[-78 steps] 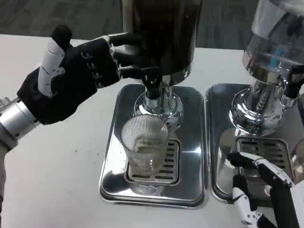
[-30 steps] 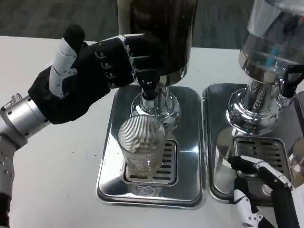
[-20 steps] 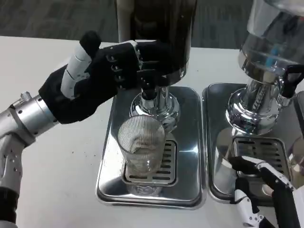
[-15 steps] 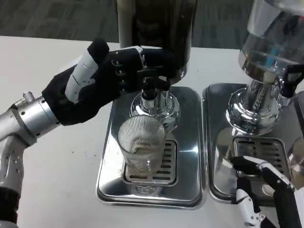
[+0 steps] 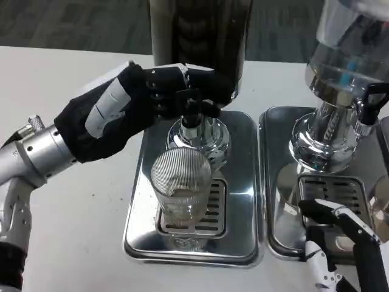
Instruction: Grasp the cup under the faucet to collect the drink, then remove the cup.
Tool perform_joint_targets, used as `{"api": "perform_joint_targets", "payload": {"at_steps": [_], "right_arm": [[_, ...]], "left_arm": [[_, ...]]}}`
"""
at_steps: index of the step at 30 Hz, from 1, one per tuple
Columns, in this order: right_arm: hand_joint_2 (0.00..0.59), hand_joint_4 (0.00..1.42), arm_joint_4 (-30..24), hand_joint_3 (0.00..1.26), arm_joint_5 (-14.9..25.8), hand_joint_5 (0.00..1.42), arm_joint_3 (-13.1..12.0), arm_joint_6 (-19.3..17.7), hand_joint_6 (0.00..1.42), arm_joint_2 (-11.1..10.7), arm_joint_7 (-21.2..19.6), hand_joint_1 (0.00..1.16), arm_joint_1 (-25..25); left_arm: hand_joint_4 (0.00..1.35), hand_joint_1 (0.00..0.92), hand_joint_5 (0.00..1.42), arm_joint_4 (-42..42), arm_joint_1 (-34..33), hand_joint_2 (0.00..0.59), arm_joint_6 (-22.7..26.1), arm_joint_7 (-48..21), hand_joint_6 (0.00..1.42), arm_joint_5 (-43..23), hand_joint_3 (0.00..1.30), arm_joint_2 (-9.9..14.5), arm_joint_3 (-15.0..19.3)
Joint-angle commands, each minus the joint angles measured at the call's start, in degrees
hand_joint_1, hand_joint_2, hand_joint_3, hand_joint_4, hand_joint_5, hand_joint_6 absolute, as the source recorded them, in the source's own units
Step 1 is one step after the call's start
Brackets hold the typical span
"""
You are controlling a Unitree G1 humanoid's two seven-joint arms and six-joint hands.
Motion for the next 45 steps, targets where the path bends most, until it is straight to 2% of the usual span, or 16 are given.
{"api": "perform_joint_targets", "payload": {"at_steps": [1, 12, 27, 37, 45], "right_arm": [[0.461, 0.42, 0.2, 0.43, 0.4, 0.40, -0.5, 0.2, 0.25, -0.3, 0.1, 0.38, 0.5], [0.464, 0.42, -0.2, 0.43, 0.9, 0.40, -0.6, 0.5, 0.23, -0.5, 0.6, 0.37, 0.9], [0.464, 0.42, -0.4, 0.43, 1.4, 0.40, -0.8, 0.5, 0.22, -0.5, 1.1, 0.36, 0.9], [0.457, 0.42, -0.6, 0.43, 0.9, 0.40, -0.6, 0.6, 0.21, -0.3, 1.1, 0.35, 1.0], [0.455, 0.42, -0.7, 0.43, 1.2, 0.40, -0.7, 0.5, 0.21, -0.4, 1.4, 0.35, 0.9]], "left_arm": [[0.23, 0.000, 0.21, 0.1, 0.9, 0.099, -3.3, -1.2, 0.27, 1.4, 0.35, 0.6, -0.8], [0.24, 0.000, 0.20, 1.7, 1.6, 0.098, -10.6, -1.4, 0.27, 3.3, 0.35, 1.6, -2.2], [0.24, 0.000, 0.20, 2.2, 2.2, 0.102, -16.9, -1.0, 0.27, 4.3, 0.36, 2.2, -3.6], [0.24, 0.000, 0.20, 3.6, 2.2, 0.104, -23.6, 0.3, 0.28, 6.3, 0.36, 2.9, -4.6], [0.24, 0.000, 0.20, 3.8, 2.5, 0.105, -26.2, 1.4, 0.28, 6.3, 0.36, 3.3, -5.5]]}}
